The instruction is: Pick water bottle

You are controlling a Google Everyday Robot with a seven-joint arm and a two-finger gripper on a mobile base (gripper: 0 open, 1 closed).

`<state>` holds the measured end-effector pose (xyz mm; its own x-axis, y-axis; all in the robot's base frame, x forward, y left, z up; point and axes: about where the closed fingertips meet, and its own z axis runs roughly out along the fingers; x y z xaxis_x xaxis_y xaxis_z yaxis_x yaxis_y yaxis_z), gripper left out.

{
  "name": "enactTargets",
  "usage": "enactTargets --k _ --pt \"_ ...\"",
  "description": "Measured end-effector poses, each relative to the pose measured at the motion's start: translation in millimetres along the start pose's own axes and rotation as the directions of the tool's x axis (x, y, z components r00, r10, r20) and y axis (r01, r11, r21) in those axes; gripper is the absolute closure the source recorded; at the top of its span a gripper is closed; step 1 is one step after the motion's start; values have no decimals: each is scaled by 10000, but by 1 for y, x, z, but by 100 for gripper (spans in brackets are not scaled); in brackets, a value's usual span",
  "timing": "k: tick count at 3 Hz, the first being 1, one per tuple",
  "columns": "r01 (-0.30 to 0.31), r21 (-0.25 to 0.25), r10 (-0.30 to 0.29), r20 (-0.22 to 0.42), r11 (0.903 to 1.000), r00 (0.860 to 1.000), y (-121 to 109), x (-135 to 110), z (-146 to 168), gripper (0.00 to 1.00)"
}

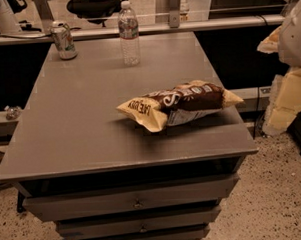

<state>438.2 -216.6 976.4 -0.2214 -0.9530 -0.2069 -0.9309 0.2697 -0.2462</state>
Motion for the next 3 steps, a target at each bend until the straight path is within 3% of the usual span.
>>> enactTargets --k 1,2,3 --pt "0 2 0 1 10000 10000 0 0 0 0" --pt "-93 -200 107 707 9998 9974 -4 -17 22 0" --pt "-52 -526 152 1910 9986 9815 -20 -63 60 0"
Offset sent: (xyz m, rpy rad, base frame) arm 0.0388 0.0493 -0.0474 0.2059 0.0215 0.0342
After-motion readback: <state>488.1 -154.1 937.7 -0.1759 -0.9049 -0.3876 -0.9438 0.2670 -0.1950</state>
